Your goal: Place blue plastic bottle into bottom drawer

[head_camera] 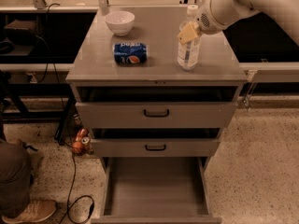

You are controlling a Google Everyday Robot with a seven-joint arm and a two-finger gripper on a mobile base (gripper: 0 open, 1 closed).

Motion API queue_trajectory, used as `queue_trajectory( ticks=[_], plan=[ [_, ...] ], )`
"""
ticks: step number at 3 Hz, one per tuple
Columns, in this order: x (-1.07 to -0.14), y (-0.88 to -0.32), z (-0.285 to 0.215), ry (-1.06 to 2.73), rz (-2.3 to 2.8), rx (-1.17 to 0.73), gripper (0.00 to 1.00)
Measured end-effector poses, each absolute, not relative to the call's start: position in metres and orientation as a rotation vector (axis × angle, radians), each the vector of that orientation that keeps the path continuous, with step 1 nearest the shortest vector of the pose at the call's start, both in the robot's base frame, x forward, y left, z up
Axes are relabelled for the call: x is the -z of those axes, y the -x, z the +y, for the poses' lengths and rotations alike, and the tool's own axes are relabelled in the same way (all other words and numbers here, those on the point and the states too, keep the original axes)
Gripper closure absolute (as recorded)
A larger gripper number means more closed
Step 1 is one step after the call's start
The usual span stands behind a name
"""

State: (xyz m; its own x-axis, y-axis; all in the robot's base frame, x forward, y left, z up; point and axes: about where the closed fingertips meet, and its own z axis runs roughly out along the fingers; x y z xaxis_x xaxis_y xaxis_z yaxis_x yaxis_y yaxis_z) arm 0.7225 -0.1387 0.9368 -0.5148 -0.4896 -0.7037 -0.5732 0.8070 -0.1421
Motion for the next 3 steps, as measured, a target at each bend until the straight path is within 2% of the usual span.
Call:
queue_trajectory(
  ticks=[1, 2, 3],
  plan=[
    [-0.941, -0.716, -0.14, 0.792, 2.189, -0.145, 0.87],
    [-0.955, -0.696, -0.149, 0.829, 2.159, -0.125, 1.0],
    [-0.971, -0.659, -0.166, 0.89, 2.146, -0.097, 1.0]
  ],
)
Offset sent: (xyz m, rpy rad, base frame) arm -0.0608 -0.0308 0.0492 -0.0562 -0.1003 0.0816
